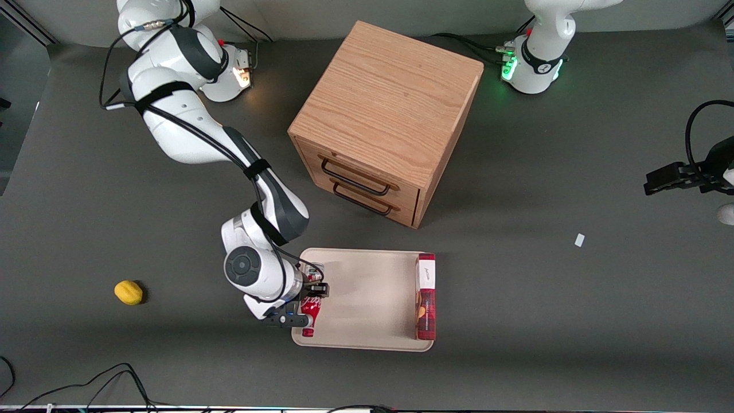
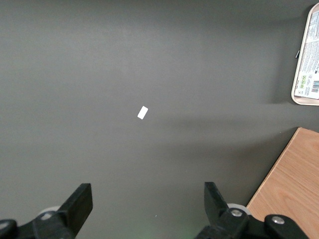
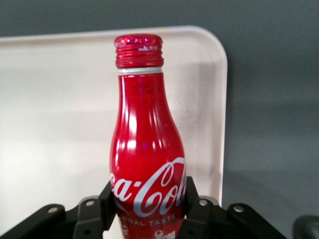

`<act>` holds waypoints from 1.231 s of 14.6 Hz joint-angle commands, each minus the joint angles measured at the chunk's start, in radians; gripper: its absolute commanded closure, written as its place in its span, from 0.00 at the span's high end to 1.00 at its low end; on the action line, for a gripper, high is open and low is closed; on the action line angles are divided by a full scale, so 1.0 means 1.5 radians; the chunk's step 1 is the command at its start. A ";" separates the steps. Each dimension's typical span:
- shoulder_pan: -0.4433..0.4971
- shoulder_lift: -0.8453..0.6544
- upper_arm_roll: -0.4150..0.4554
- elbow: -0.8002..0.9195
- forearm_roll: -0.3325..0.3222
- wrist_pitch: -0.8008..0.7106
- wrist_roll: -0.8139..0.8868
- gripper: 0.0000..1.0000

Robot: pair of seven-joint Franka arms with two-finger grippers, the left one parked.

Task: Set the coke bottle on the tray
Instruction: 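Lower the bottle onto the tray beside the red box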

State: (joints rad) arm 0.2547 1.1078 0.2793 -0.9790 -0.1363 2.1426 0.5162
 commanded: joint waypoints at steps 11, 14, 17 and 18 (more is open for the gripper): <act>0.006 0.023 -0.004 0.032 -0.014 0.011 0.025 1.00; 0.003 0.016 -0.004 0.032 -0.015 0.010 0.026 1.00; -0.003 -0.012 -0.004 0.029 -0.017 0.001 0.026 1.00; -0.007 -0.034 -0.004 0.016 -0.017 -0.010 0.025 1.00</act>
State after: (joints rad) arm 0.2497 1.1203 0.2766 -0.9313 -0.1370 2.1575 0.5277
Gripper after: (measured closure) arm 0.000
